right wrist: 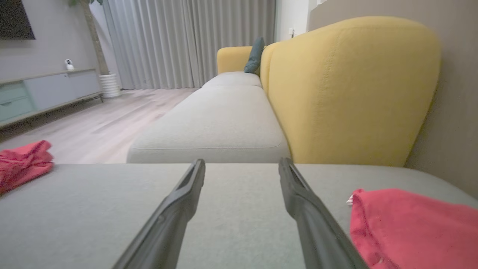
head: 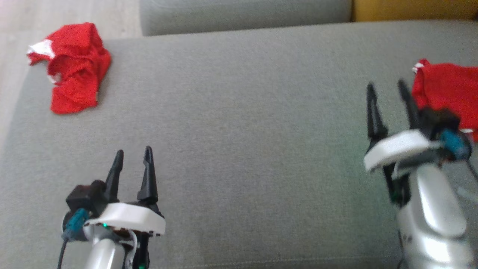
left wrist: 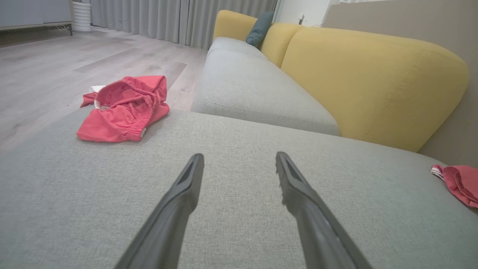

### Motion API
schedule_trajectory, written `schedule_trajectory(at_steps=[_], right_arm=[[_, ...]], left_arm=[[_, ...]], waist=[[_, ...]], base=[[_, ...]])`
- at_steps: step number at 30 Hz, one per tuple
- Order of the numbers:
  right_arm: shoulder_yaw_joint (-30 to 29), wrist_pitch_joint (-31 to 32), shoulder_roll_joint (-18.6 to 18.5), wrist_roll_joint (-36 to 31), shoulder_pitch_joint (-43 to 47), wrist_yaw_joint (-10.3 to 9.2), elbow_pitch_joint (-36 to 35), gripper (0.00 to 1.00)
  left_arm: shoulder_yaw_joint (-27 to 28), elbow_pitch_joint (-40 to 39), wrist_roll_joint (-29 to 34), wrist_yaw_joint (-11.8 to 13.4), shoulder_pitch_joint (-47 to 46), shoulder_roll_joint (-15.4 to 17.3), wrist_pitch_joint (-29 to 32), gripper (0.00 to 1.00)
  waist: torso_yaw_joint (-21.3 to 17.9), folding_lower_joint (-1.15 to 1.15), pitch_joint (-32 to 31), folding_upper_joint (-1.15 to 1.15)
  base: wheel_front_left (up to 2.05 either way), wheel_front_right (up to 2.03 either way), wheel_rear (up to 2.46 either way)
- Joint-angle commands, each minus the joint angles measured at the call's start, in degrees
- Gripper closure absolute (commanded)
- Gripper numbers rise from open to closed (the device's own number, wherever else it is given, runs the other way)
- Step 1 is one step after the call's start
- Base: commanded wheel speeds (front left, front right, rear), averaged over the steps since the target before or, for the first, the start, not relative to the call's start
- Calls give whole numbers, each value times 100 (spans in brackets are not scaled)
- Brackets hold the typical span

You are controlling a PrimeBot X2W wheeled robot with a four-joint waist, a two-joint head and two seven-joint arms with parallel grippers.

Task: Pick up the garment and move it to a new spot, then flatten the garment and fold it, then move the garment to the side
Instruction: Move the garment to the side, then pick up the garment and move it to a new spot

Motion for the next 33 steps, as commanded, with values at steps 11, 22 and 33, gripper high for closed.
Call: schedule_trajectory(at_steps=[11,22,33], right_arm=[[494,-105,78,893,1671,37,-1353,0],[565,-38,78,867,2112,37,-1619,0],[529,19,78,839,2187,37,-1670,0]], left_arm=[[244,-52,128,-148,210,-154,-70,0],[267,37,244,-231,353,-214,-71,0],[296,63,301,-293,365,-243,-71,0]], waist=[[378,1,-482,0],[353,1,-599,0],[404,1,-615,0]], base=[[0,0,0],[0,0,0],[0,0,0]])
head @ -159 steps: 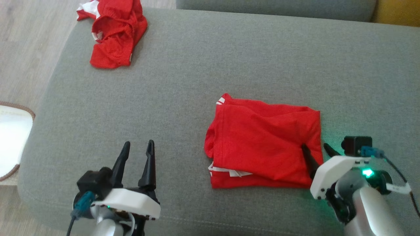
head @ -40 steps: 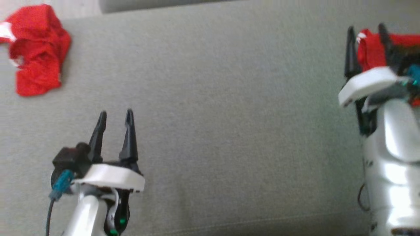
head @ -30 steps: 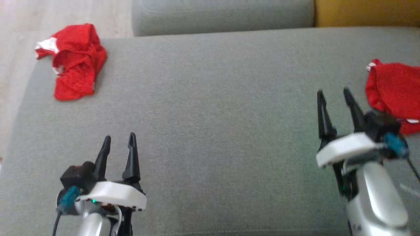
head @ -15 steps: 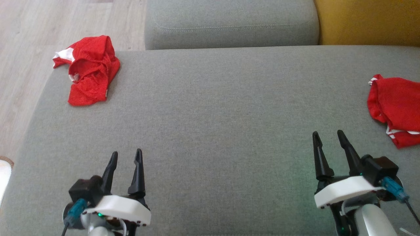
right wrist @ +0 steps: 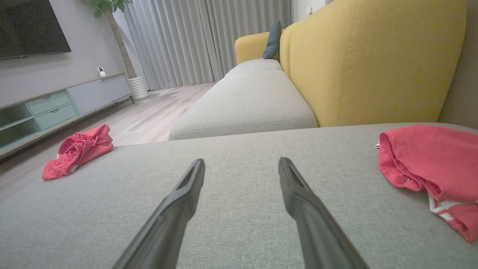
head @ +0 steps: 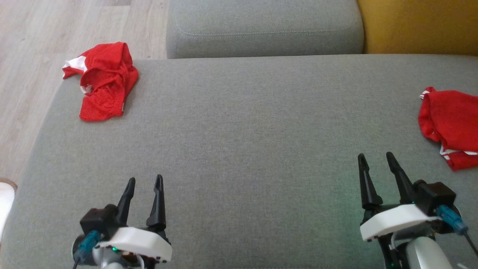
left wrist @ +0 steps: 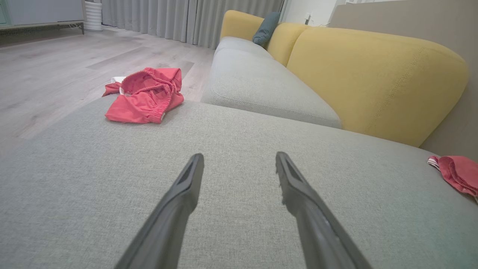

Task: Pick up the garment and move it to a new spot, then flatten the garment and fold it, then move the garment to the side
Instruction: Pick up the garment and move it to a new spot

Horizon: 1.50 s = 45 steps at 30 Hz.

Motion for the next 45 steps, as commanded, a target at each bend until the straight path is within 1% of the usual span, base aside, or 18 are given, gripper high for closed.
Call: schedule_trajectory(at_steps=[1,6,9,13,18,21,26,32,40,43,45], right_arm=[[125,-10,-14,-16,-136,37,-219,0],[147,-11,-14,-32,-122,37,-243,0],[183,-17,-14,-38,-114,37,-288,0],[226,-18,-14,-40,-103,37,-365,0],[293,-4,-14,-8,-102,37,-435,0],[358,-6,-14,15,-115,37,-443,0],[461,-14,-14,41,-145,37,-443,0],[681,68,-14,-5,-306,37,-482,0],[609,93,-14,-91,-373,37,-568,0],[444,104,-14,-150,-342,37,-649,0],[371,138,-14,-200,-357,37,-731,0]], left_arm=[[240,-167,62,-12,-189,-16,-71,0],[258,-184,79,-19,-203,-23,-71,0],[257,-211,97,-22,-230,-27,-71,0],[263,-246,118,-29,-252,-30,-71,0],[288,-273,152,-46,-268,-27,-71,0],[337,-298,156,-44,-247,-15,-71,0],[447,-372,156,-24,-177,13,-71,0],[655,-582,129,32,-51,8,-71,0],[771,-687,140,12,-49,0,-71,0],[772,-661,229,-34,-220,108,-71,0],[769,-684,314,-69,-430,241,-70,0]], waist=[[21,0,3,0],[206,0,18,0],[476,0,28,0],[1015,0,33,0],[1829,0,28,0],[2253,0,22,0],[2766,0,22,0],[2861,0,161,0],[2873,0,295,0],[2849,0,396,0],[2751,0,537,0]], base=[[0,0,0],[0,0,0],[0,0,0],[0,0,0],[0,0,0],[0,0,0],[0,0,0],[0,0,0],[0,0,0],[0,0,0],[0,0,0]])
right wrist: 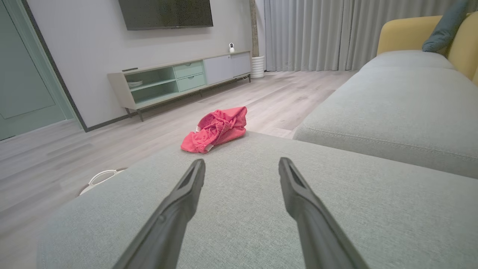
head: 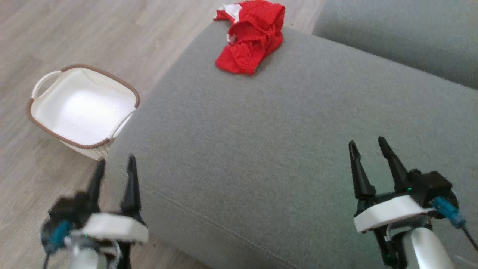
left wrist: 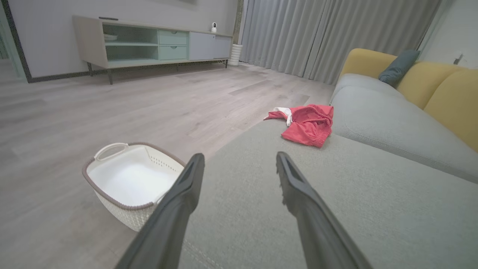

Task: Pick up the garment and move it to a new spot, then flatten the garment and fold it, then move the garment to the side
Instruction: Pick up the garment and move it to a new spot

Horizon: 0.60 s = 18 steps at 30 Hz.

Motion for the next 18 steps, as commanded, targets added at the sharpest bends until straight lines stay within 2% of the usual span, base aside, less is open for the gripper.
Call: schedule_trajectory(at_steps=[1,5,11,12,18], right_arm=[[80,24,-27,-59,-306,37,-236,0],[-65,143,-27,-249,-408,37,-501,0],[-215,359,-27,-548,-751,37,-1068,0],[-223,430,-27,-636,-869,37,-1258,0],[-99,598,-27,-787,-1205,37,-1711,0]], left_arm=[[234,-212,72,-17,-510,146,-51,0],[249,-227,252,-114,-1310,519,152,0],[237,27,358,-389,-2915,1046,681,0],[229,266,328,-463,-3485,1161,895,0],[183,1293,146,-641,-5008,1463,1551,0]], waist=[[-125,0,157,0],[-385,0,562,0],[-925,0,1320,0],[-1115,0,1569,0],[-1764,0,2350,0]], base=[[0,0,0],[0,0,0],[0,0,0],[0,0,0],[0,0,0]])
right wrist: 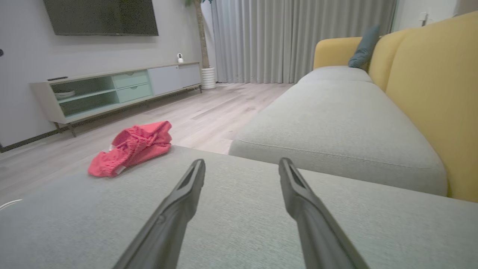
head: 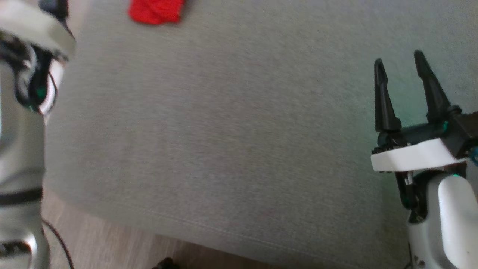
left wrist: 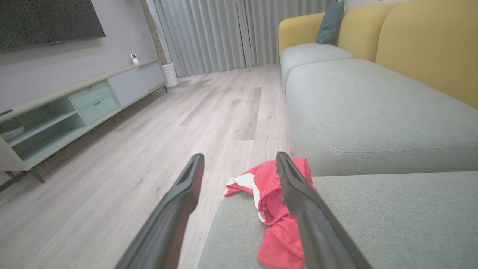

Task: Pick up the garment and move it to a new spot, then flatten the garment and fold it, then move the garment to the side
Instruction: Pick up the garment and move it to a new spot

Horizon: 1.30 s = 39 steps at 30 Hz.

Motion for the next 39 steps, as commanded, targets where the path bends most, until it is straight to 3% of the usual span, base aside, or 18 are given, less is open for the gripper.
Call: schedule_trajectory(at_steps=[1,9,17,22,23,25,31,39], right_arm=[[203,45,-11,-58,-179,37,-327,0],[85,114,-11,-209,-200,37,-704,0],[125,137,-11,-259,-146,37,-948,0],[156,141,-11,-267,-139,37,-993,0],[162,135,-11,-265,-135,37,-990,0],[166,116,-11,-255,-123,37,-962,0],[192,14,-11,-181,-71,37,-790,0],[252,-194,-11,83,-6,37,-367,0]], left_arm=[[198,146,-78,-43,-534,354,154,0],[-7,1371,-407,-131,-1571,264,674,0],[-66,2331,-627,-153,-1883,246,706,0],[-56,2815,-567,25,-1897,365,665,0],[-54,2906,-546,74,-1900,395,615,39],[-40,3062,-530,135,-1904,445,484,100],[-185,3254,-382,91,-2022,587,-114,100],[-681,3027,-258,-123,-2245,491,-455,100]], waist=[[-704,-2,738,0],[-1177,-2,1348,0],[-1399,-2,1609,0],[-1444,-2,1640,0],[-1451,-2,1633,0],[-1455,-2,1582,0],[-1397,-2,1179,0],[-1444,-2,319,0]], base=[[0,0,0],[0,0,0],[0,0,0],[0,0,0],[0,0,0],[0,0,0],[0,0,0],[0,0,0]])
